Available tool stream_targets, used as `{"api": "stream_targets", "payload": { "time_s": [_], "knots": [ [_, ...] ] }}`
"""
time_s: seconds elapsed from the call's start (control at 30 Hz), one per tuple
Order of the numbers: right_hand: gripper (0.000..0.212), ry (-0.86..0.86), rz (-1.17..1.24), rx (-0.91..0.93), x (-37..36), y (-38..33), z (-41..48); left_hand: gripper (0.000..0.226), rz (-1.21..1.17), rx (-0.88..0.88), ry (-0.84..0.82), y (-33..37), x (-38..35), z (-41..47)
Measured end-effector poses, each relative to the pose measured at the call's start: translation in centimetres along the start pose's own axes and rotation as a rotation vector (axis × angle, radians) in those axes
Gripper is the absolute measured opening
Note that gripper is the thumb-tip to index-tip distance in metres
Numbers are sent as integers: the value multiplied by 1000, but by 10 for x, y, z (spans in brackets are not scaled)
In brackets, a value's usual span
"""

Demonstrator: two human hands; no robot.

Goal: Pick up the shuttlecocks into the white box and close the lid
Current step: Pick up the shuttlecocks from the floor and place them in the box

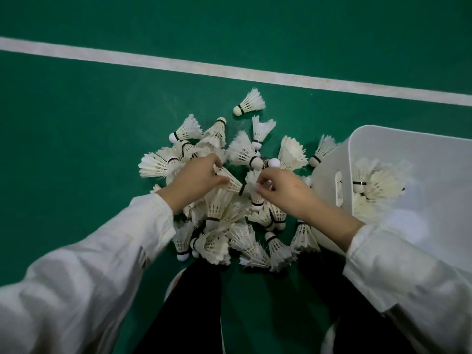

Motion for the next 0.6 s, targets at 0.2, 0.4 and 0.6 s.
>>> {"api": "stream_targets", "payload": {
  "time_s": [0.2,0.4,0.6],
  "knots": [
    [12,0,81,-23,3,2,-8,15,-312,31,54,0,3,-12],
    [13,-36,81,-49,-10,5,-15,25,-286,48,-129,3,-11,-16],
    [16,-53,108,-59,-14,7,-19,13,-201,-43,-39,21,10,-19]
  ]
}}
Point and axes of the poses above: each hand's wrist, its own z-axis towards the middle knuckle, its own x-axis out of the back of the hand, y = z × x, the point moved 3 cm from there along z, towards the middle knuckle, and after that the axes turned 10 degrees about -x, right-handed, at the moved point
